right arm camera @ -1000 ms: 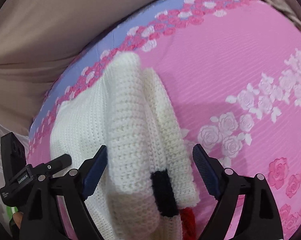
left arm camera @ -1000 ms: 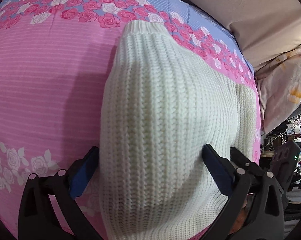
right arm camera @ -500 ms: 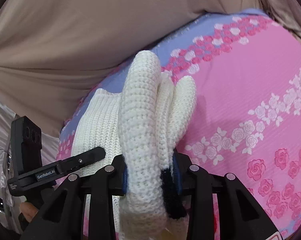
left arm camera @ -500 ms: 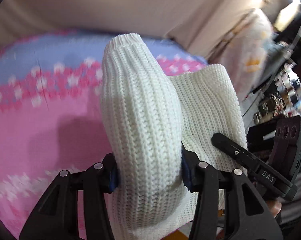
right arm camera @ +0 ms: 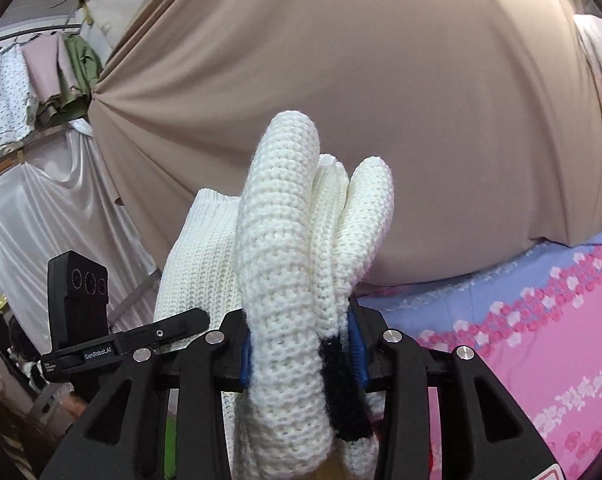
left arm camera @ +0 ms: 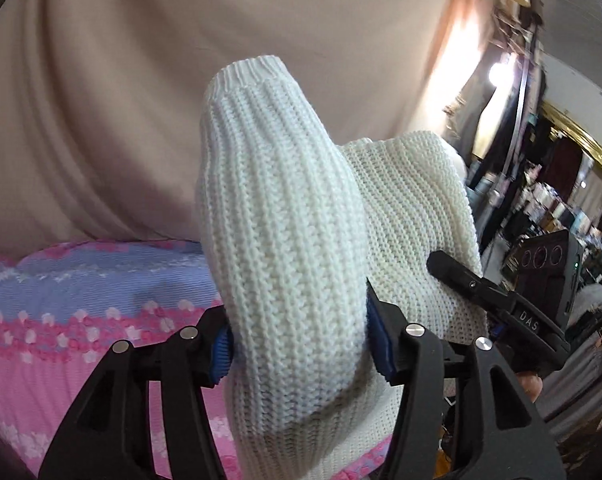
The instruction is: Fold small clothes
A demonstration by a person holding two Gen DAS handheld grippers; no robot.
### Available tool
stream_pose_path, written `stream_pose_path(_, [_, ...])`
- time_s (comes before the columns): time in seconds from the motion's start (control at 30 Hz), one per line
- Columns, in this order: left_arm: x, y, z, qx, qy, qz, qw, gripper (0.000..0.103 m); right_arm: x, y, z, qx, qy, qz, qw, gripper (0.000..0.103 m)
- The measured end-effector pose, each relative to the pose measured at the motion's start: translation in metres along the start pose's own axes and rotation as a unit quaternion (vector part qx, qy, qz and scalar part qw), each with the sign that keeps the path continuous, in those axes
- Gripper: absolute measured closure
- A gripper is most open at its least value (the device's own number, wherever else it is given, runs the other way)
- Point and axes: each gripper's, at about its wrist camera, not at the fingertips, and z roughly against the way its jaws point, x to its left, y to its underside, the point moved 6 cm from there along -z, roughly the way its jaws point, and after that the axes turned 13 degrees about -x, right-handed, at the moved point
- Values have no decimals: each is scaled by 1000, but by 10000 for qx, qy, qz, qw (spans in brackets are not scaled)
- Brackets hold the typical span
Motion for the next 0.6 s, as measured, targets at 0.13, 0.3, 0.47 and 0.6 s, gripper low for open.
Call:
stream_pose_path(0.13, [94, 37, -38, 225, -724, 418, 9962, 18, 6, 34, -63, 381, -25, -42, 9993, 54])
stream_pose_path(0.3, [242, 187, -107, 1330, -2098, 1169, 9616, 19, -91, 178, -170, 1507, 765, -159, 9855, 35])
stream_pose_path(0.47, [299, 255, -101, 1411, -2262, 2308, 9358, 17, -161, 301, -172, 2643, 1776, -804, 9445, 58])
stream_pose_path(0.6, [319, 261, -116, 1159, -2096, 2974, 9242, 8, -153, 295, -189, 2475, 1748, -331, 9524, 25])
